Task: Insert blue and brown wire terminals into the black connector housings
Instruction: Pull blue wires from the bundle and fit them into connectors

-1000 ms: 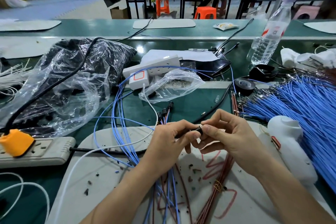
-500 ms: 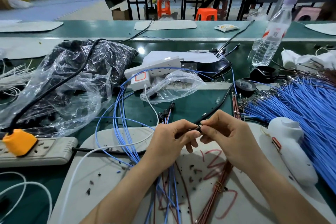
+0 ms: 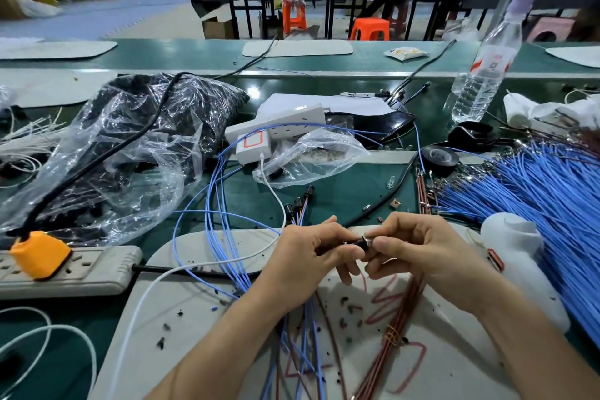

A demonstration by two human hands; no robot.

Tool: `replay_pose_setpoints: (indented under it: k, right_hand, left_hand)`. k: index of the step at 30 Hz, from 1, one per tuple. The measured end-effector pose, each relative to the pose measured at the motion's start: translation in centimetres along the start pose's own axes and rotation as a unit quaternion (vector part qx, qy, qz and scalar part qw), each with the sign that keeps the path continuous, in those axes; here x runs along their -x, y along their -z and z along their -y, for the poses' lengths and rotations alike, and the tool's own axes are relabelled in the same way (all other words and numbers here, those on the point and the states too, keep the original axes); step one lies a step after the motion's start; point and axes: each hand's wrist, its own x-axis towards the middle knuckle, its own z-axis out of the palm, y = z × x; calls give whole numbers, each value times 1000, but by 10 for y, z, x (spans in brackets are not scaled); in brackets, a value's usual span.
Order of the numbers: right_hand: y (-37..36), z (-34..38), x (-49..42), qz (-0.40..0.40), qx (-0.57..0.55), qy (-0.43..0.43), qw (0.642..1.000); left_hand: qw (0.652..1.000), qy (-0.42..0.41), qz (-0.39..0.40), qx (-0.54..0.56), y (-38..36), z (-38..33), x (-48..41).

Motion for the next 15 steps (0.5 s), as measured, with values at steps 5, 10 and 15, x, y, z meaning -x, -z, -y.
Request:
replay_pose_setpoints:
  k: [5,10,15]
  right_hand:
    - [4,-1,0,33,-66,-11,997]
    - [2,-1,-2,35,-80,-7,996]
    - [2,-2,-2,18,-75,-10,997]
  left_hand:
    - [996,7,22,85,-3,-5,0]
    - [995,19,12,95,-3,-3,-2]
    - [998,10,13,66,-3,-1,-2]
